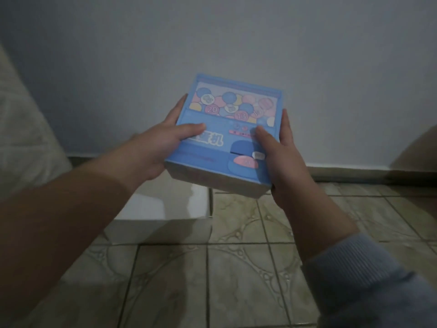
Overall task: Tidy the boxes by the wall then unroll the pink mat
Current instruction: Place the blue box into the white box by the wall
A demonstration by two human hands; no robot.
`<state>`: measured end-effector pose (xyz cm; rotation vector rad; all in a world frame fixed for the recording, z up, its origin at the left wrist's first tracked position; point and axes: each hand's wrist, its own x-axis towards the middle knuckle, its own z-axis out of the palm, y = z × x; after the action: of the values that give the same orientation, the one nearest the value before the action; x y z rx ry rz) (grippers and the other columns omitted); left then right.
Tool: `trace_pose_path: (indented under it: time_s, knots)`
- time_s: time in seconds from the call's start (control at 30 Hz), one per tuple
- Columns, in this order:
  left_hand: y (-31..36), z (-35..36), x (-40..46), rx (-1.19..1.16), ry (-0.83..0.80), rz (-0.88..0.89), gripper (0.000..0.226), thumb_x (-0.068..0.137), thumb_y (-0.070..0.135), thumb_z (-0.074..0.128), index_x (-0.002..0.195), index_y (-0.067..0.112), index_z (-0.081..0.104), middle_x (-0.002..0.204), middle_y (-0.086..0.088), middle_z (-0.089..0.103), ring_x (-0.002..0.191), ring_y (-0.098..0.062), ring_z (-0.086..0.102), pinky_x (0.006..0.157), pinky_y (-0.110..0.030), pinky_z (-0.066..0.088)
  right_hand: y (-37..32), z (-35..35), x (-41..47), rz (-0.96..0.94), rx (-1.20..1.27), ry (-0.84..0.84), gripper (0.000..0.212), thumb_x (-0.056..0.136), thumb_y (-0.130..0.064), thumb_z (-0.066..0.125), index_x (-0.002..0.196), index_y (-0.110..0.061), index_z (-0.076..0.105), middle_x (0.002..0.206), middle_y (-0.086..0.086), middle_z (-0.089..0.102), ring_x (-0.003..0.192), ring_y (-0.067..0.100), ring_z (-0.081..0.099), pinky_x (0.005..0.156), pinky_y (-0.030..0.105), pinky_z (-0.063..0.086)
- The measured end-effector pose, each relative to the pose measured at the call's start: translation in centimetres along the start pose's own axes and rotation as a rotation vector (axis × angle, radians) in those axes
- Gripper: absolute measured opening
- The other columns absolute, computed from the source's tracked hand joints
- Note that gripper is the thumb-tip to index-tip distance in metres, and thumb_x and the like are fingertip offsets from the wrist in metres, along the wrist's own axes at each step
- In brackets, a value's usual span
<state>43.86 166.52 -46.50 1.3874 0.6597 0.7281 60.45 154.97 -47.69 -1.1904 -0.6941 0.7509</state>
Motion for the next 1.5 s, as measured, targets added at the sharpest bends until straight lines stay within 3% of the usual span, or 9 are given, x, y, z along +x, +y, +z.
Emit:
trace_pose_path:
  time_s: [0.33, 0.5, 0.57, 0.73, 1.03, 1.3, 1.37, 1.43, 1.5]
  knots:
    - [-9.0, -10.4, -0.1, -0.079, 0.235, -0.179, 0.064, 0.087, 0.023, 0.062, 0.136, 0.051, 0.033, 0.113, 0.012, 0.068, 0.091, -0.019, 0.071, 0.068, -0.036, 0.058, 11.2, 7.6, 4.9, 0.218, -0.058, -0.250, 0.069, 0.093, -0.020, 0.058, 0.148, -0.038, 0.021, 0.126, 0.002, 0.062, 0.092, 0.021, 0.071, 0.066, 0.037, 0.059]
    - [-12.0, -11.8, -0.3, -0.096, 0.280, -0.220, 0.062, 0.090, 0.016, 0.057, 0.138, 0.046, 0.032, 0.116, 0.009, 0.065, 0.093, -0.017, 0.069, 0.070, -0.034, 0.057, 15.8, 8.6, 5.0, 0.280, -0.082, -0.269, 0.070, 0.093, -0.019, 0.058, 0.149, -0.034, 0.020, 0.131, 0.005, 0.058, 0.103, 0.028, 0.067, 0.084, 0.050, 0.055]
    - [-12.8, -12.0, -0.3, -0.094, 0.278, -0.238, 0.063, 0.090, 0.015, 0.056, 0.141, 0.042, 0.031, 0.126, 0.005, 0.062, 0.102, -0.020, 0.065, 0.075, -0.034, 0.055, 17.0, 8.7, 4.9, 0.282, -0.085, -0.277, 0.069, 0.091, -0.016, 0.061, 0.147, -0.035, 0.025, 0.128, 0.005, 0.061, 0.100, 0.028, 0.068, 0.078, 0.046, 0.058]
    - [-13.7, -12.5, 0.2, -0.057, 0.283, -0.243, 0.063, 0.091, 0.014, 0.057, 0.143, 0.036, 0.030, 0.130, 0.003, 0.059, 0.101, -0.015, 0.064, 0.071, -0.026, 0.055, 18.6, 8.7, 5.2, 0.288, -0.111, -0.312, 0.048, 0.084, -0.016, 0.069, 0.107, -0.052, 0.048, 0.104, -0.007, 0.071, 0.089, 0.022, 0.072, 0.064, 0.034, 0.058]
    - [-15.4, -13.2, 1.3, -0.072, 0.274, -0.332, 0.056, 0.092, 0.016, 0.055, 0.138, 0.041, 0.034, 0.117, 0.004, 0.064, 0.091, -0.017, 0.067, 0.063, -0.031, 0.055, 19.4, 8.6, 6.6, 0.356, -0.191, -0.340, 0.062, 0.083, -0.018, 0.072, 0.134, -0.032, 0.040, 0.117, 0.005, 0.067, 0.093, 0.027, 0.071, 0.078, 0.047, 0.058]
    - [-15.9, -13.0, 1.9, 0.005, 0.285, -0.366, 0.049, 0.095, 0.019, 0.051, 0.137, 0.038, 0.034, 0.106, 0.009, 0.063, 0.086, -0.014, 0.064, 0.061, -0.028, 0.052, 19.6, 8.5, 6.6, 0.364, -0.295, -0.284, 0.051, 0.087, -0.020, 0.067, 0.131, -0.032, 0.042, 0.108, -0.003, 0.065, 0.075, 0.007, 0.071, 0.056, 0.021, 0.054]
    - [-15.7, -12.9, 2.1, 0.095, 0.319, -0.368, 0.046, 0.092, 0.019, 0.055, 0.134, 0.032, 0.041, 0.112, 0.004, 0.064, 0.092, -0.019, 0.064, 0.072, -0.034, 0.053, 18.9, 8.7, 6.0, 0.354, -0.311, -0.257, 0.045, 0.089, -0.021, 0.065, 0.127, -0.030, 0.043, 0.112, -0.002, 0.064, 0.068, 0.000, 0.069, 0.051, 0.017, 0.051]
    - [-15.4, -12.7, 2.6, 0.283, 0.398, -0.318, 0.039, 0.088, 0.017, 0.059, 0.125, 0.023, 0.051, 0.120, -0.004, 0.064, 0.099, -0.024, 0.063, 0.089, -0.038, 0.050, 17.7, 8.7, 5.5, 0.342, -0.370, -0.193, 0.054, 0.091, -0.030, 0.061, 0.139, -0.026, 0.038, 0.126, -0.005, 0.057, 0.086, -0.002, 0.067, 0.059, 0.015, 0.050]
    - [-14.6, -11.6, 3.3, 0.465, 0.478, -0.222, 0.042, 0.085, 0.019, 0.059, 0.126, 0.020, 0.051, 0.127, -0.005, 0.060, 0.110, -0.025, 0.058, 0.098, -0.031, 0.041, 16.2, 7.8, 5.2, 0.310, -0.476, -0.102, 0.064, 0.091, -0.042, 0.056, 0.147, -0.028, 0.030, 0.147, 0.000, 0.042, 0.125, 0.015, 0.050, 0.089, 0.025, 0.044]
